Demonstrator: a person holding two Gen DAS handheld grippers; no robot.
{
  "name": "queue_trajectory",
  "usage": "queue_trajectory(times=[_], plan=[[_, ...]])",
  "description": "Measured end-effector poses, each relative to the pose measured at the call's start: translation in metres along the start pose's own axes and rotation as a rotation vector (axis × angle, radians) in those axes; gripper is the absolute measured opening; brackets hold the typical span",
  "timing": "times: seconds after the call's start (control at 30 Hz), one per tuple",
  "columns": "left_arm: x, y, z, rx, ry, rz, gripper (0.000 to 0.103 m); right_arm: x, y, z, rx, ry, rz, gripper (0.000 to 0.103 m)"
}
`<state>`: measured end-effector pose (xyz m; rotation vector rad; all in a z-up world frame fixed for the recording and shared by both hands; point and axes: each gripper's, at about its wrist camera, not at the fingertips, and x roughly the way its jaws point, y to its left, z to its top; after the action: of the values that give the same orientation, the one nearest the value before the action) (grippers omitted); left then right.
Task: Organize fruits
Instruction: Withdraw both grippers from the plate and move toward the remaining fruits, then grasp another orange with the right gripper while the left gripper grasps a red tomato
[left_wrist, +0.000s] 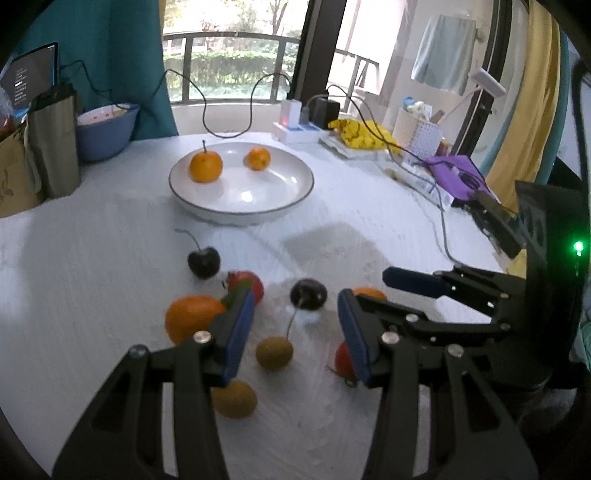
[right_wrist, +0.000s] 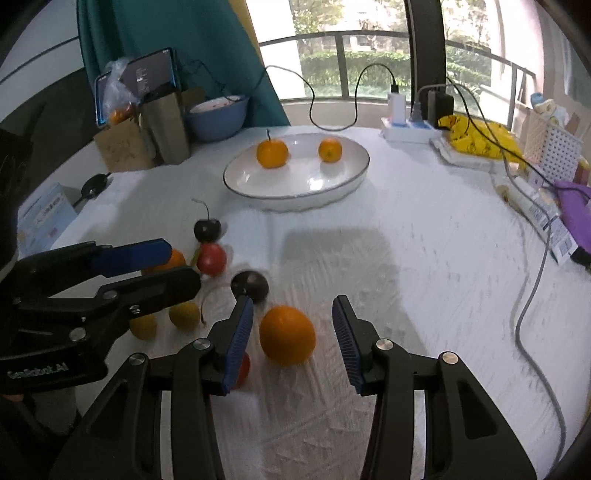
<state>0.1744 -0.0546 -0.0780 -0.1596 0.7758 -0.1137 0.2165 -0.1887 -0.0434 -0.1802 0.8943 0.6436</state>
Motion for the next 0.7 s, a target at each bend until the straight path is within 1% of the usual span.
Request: queue_trajectory(times=[0.13, 0.17, 0.2, 0.23, 0.4, 0.7], plan=[[0.001, -0.005, -0.007, 0.01, 0.015, 0.001, 0.049, 0.006, -0.003, -0.006, 0.014, 0.026, 0.023, 0.047], [0.002, -0.006, -0.008, 0.013, 0.018, 0.001, 0.049, 0.005, -0.004, -0.007, 0.022, 0.023, 0.025, 0.045], [0.002, -0.007, -0.009, 0.015, 0.022, 0.0, 0.049, 0.004, -0.004, -0.006, 0.025, 0.022, 0.035, 0.039], [0.002, -0.009, -0.01, 0.018, 0.025, -0.002, 0.049, 0.004, -0.003, -0.006, 0.023, 0.021, 0.045, 0.035], [0.003, -0.022, -0.014, 0.061, 0.038, -0.02, 0.049, -0.003, -0.006, -0.009, 0.027, 0.008, 0.031, 0.035], [0.017, -0.044, -0.024, 0.162, 0.084, -0.033, 0.049, -0.032, -0.038, -0.009, 0.051, -0.044, -0.043, 0.035]])
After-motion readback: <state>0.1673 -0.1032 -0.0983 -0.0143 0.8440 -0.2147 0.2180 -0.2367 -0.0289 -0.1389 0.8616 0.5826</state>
